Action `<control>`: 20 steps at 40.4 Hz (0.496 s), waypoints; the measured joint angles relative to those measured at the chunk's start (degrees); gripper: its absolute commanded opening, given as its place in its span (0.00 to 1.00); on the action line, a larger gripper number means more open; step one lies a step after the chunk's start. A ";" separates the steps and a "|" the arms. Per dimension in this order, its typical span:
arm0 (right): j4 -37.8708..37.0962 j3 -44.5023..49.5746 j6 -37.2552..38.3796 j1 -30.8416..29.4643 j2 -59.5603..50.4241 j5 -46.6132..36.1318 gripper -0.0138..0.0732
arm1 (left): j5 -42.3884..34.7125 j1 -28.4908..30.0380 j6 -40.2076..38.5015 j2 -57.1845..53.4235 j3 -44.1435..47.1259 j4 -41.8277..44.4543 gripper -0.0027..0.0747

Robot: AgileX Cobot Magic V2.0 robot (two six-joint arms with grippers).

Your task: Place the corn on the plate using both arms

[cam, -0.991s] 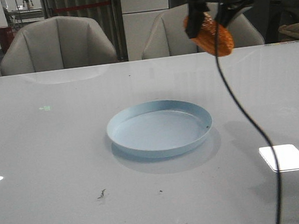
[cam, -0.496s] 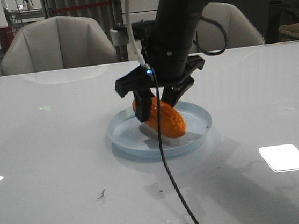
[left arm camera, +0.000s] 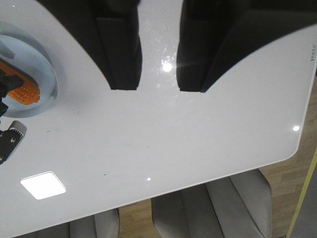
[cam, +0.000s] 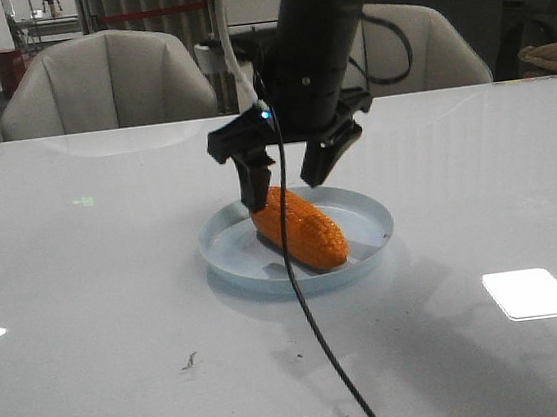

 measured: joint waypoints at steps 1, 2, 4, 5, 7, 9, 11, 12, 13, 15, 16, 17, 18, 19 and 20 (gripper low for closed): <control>-0.59 -1.62 0.00 0.00 -0.44 1.46 0.81 | 0.00 0.00 0.00 0.00 0.00 0.00 0.40; -1.28 -2.96 0.00 0.00 -0.77 3.52 0.81 | 0.00 0.00 0.00 0.00 0.00 0.00 0.40; -2.17 -6.31 0.00 -0.24 -1.77 6.64 0.81 | 0.00 0.00 0.00 0.00 0.00 0.00 0.40; -2.56 -7.80 0.00 -0.35 -2.33 8.64 0.81 | 0.00 0.00 0.00 0.00 0.00 0.00 0.40; -2.97 -11.17 0.32 -1.04 -3.75 11.70 0.81 | 0.00 0.00 0.00 0.00 0.00 0.00 0.40; -2.97 -14.66 1.28 -1.88 -5.77 14.03 0.81 | 0.00 0.00 0.00 0.00 0.00 0.00 0.40; -2.97 -16.73 1.71 -3.00 -7.63 15.47 0.81 | 0.00 0.00 0.00 0.00 0.00 0.00 0.40; -2.97 -17.77 2.08 -3.55 -9.02 16.20 0.81 | 0.00 0.00 0.00 0.00 0.00 0.00 0.40; -2.97 -18.33 2.37 -4.31 -10.18 16.84 0.81 | 0.00 0.00 0.00 0.00 0.00 0.00 0.40; -3.07 -19.08 2.62 -5.59 -13.14 17.79 0.81 | 0.00 0.00 0.00 0.00 0.00 0.00 0.40; -3.06 -19.18 2.73 -6.52 -14.46 18.55 0.81 | 0.00 0.00 0.00 0.00 0.00 0.00 0.40; -3.06 -19.39 2.71 -7.25 -16.26 19.17 0.81 | 0.00 0.00 0.00 0.00 0.00 0.00 0.40; -3.10 -19.42 2.75 -8.26 -17.63 20.04 0.81 | 0.00 0.00 0.00 0.00 0.00 0.00 0.40; -3.10 -19.42 2.75 -9.01 -19.46 20.76 0.81 | 0.00 0.00 0.00 0.00 0.00 0.00 0.40; -3.20 -19.42 2.75 -10.04 -21.32 21.61 0.81 | 0.00 0.00 0.00 0.00 0.00 0.00 0.40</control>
